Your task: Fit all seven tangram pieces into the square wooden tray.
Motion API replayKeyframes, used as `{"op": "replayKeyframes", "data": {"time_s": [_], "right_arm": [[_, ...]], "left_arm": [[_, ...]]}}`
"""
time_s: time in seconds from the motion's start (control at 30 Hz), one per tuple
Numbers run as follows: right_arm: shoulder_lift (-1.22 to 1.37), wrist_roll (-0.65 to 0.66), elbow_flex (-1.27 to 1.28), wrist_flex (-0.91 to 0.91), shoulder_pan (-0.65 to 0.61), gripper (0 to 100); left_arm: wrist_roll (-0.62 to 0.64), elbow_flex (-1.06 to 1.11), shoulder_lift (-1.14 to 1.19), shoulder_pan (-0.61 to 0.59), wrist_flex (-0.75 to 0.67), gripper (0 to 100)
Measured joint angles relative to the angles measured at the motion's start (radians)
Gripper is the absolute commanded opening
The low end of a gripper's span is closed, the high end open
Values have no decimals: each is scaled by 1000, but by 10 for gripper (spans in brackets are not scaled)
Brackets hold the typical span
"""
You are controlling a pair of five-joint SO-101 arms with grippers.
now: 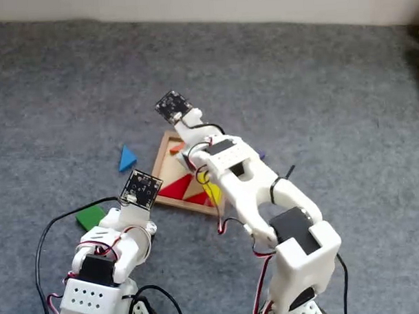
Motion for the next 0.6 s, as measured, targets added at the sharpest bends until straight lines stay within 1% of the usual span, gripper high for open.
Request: {"op": "replayKeyframes", "data": {"time_s": [0.1,0.3,0.53,0.6], "right_arm": [[-3,-2,-5,57,63,4],[-40,-2,-25,94,130,4],[-264,-2,87,129,140,4],[-331,-2,135,130,120,4]], "left_arm": [[0,0,0,0,0,6],[0,0,0,0,0,6],[0,0,0,0,0,6],[0,0,0,0,0,6]]}}
